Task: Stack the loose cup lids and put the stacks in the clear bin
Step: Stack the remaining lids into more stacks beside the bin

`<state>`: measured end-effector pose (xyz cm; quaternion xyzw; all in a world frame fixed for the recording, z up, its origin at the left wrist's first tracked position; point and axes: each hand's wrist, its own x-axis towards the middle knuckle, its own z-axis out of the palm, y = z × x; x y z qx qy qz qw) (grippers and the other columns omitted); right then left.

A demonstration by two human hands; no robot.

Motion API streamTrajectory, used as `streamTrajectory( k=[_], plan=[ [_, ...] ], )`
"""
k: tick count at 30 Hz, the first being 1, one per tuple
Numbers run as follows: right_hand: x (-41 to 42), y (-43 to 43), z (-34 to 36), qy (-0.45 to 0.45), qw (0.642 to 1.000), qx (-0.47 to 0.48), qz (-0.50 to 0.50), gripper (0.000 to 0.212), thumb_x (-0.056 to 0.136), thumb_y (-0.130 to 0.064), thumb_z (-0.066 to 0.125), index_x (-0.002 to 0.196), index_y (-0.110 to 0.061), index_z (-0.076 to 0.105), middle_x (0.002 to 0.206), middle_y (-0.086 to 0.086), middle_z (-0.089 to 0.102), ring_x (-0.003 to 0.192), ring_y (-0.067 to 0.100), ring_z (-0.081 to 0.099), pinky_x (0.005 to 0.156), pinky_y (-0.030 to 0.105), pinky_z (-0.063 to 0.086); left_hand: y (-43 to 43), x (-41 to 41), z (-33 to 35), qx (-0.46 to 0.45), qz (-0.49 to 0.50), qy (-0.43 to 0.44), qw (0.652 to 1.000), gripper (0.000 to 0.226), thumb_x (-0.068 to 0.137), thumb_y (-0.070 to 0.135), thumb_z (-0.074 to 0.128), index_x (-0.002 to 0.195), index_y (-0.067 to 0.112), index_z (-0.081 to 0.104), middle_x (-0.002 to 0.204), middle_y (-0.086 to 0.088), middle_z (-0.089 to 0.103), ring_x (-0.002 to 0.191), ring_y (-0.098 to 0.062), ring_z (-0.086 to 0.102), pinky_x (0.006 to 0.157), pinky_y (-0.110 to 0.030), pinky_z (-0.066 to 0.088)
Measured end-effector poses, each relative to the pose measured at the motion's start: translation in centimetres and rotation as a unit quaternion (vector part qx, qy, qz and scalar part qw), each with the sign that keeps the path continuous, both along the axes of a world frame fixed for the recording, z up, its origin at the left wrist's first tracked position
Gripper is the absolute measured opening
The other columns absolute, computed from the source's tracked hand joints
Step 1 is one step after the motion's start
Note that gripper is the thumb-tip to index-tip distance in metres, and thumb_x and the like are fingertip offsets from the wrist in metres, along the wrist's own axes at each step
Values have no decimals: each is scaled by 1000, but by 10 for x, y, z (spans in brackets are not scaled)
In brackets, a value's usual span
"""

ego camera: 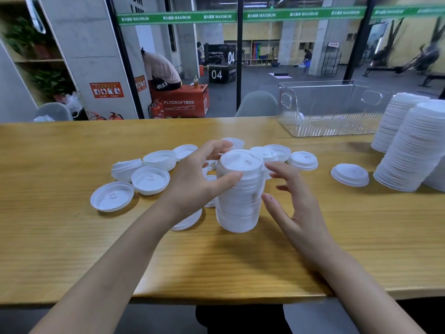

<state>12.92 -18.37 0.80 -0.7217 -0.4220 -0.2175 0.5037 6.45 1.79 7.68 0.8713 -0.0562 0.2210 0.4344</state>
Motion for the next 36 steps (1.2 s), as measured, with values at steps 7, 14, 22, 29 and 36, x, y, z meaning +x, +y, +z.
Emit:
streamTrajectory(
  k=[7, 14, 22, 29, 36],
  plan=[
    [-1, 0, 0, -7, 1000, 3, -7, 42, 96, -35, 54, 136, -26, 48, 142, -5, 48, 133, 19, 46, 103, 47, 44, 1, 0, -5, 5, -16, -2, 1000, 52, 71, 53, 72, 119, 45, 52, 123, 30, 56, 117, 10, 50, 89, 0, 35],
    [-2, 0, 3, -29, 999, -25, -21, 44, 97, -38, 52, 140, -34, 46, 147, -5, 46, 138, 17, 41, 113, 28, 30, 1, 0, -15, 7, -12, 0, 1000, 74, 70, 55, 78, 134, 34, 49, 126, 27, 51, 116, 18, 42, 88, 4, 28],
    [-2, 1, 2, -8, 1000, -8, -10, 47, 96, -39, 52, 141, -35, 41, 147, -14, 44, 138, 16, 41, 107, 47, 41, 27, -19, -31, 41, 32, -13, 999, 65, 72, 61, 75, 128, 49, 43, 129, 36, 48, 122, 14, 41, 92, 4, 26],
    [-1, 1, -1, -5, 1000, -6, -10, 47, 96, -37, 53, 141, -29, 43, 144, -7, 48, 136, 15, 43, 105, 52, 42, 77, -45, -74, 181, 104, 36, 977, 63, 68, 72, 58, 126, 49, 49, 134, 23, 49, 127, -4, 42, 107, -39, 36],
    [-1, 1, -1, -10, 1000, -7, -11, 46, 96, -36, 53, 140, -27, 44, 144, -6, 49, 135, 15, 44, 105, 51, 42, 82, -50, -85, 233, 121, 62, 963, 62, 71, 75, 46, 125, 45, 54, 133, 18, 49, 128, -9, 42, 107, -38, 30]
  ],
)
